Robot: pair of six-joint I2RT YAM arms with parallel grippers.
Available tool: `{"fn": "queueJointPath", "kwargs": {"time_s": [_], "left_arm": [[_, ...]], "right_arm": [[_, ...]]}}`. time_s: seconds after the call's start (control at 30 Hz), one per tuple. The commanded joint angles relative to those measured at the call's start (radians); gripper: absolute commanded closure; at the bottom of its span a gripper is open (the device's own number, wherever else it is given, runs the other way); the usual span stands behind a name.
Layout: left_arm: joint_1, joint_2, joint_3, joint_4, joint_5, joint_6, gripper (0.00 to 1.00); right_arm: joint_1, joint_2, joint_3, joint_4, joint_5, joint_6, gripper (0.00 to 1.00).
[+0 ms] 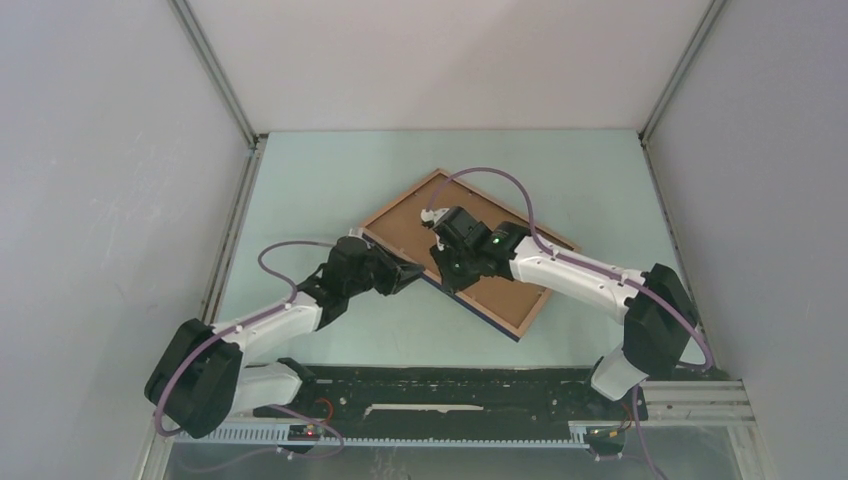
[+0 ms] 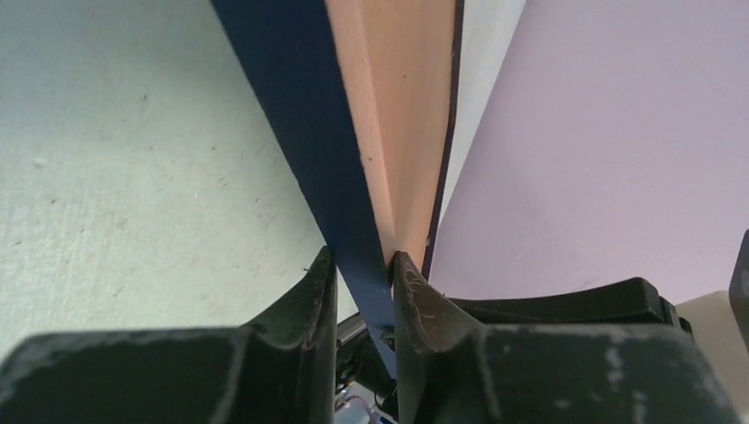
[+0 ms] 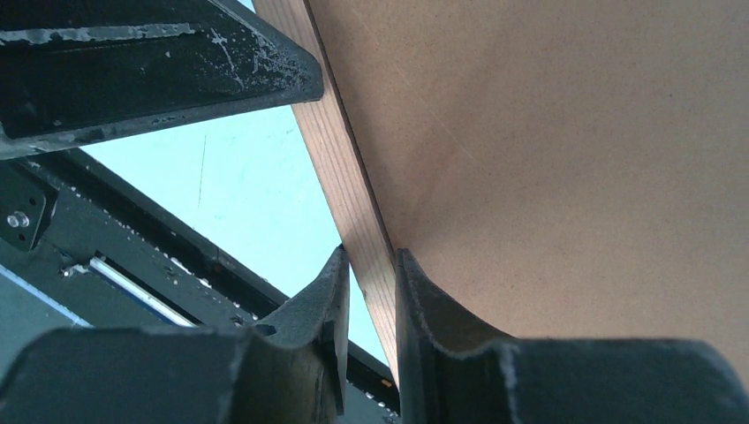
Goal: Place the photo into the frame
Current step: Turn over the photo frame at the center of the board.
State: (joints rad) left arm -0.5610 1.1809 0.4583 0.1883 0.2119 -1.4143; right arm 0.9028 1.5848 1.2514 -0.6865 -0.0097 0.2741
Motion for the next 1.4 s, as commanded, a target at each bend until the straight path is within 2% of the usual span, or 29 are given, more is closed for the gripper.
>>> {"fn": "queueJointPath", "kwargs": {"time_s": [0.0,0.07,0.1,0.2,0.27,0.37,0.47,0.6,0.73,0.93,1.13,1.37], "left_arm": [[-0.003,0.023,0.130,-0.001,-0.022,0.066,0.99],[-0.003,0.032,0.157,-0.030,0.000,0.070,1.00],[-0.003,0.030,0.163,-0.033,0.008,0.059,1.00],[-0.003,0.000,0.173,-0.064,0.022,0.017,1.00],[-0.003,-0.033,0.198,-0.135,0.015,0.016,1.00],[-0.004,-0.104,0.238,-0.263,-0.025,0.036,1.00],[0.001,-0.156,0.242,-0.299,-0.048,0.023,1.00],[0.002,-0.177,0.247,-0.316,-0.033,0.005,1.00],[0.006,-0.180,0.271,-0.358,-0.010,0.001,1.00],[0.032,-0.175,0.308,-0.386,0.045,-0.018,1.00],[0.099,-0.195,0.324,-0.380,0.127,-0.008,1.00],[0.110,-0.195,0.334,-0.380,0.190,-0.017,1.00]], "right_arm": [[0.007,-0.003,0.073,-0.025,0.048,0.044,1.00],[0.013,-0.005,0.085,-0.054,0.052,0.029,1.00],[0.020,-0.008,0.090,-0.072,0.063,0.018,0.93],[0.076,-0.044,0.095,-0.120,0.159,-0.002,0.55],[0.124,-0.082,0.083,-0.143,0.236,-0.015,0.38],[0.177,-0.127,0.067,-0.174,0.316,-0.028,0.26],[0.261,-0.158,0.070,-0.210,0.425,-0.032,0.19],[0.380,-0.161,0.078,-0.263,0.630,0.014,0.17],[0.465,-0.075,0.148,-0.374,0.814,0.060,0.19],[0.527,0.139,0.336,-0.604,0.964,0.171,0.23],[0.546,0.202,0.343,-0.616,1.048,0.204,0.27],[0.544,0.252,0.372,-0.650,1.126,0.188,0.47]]}}
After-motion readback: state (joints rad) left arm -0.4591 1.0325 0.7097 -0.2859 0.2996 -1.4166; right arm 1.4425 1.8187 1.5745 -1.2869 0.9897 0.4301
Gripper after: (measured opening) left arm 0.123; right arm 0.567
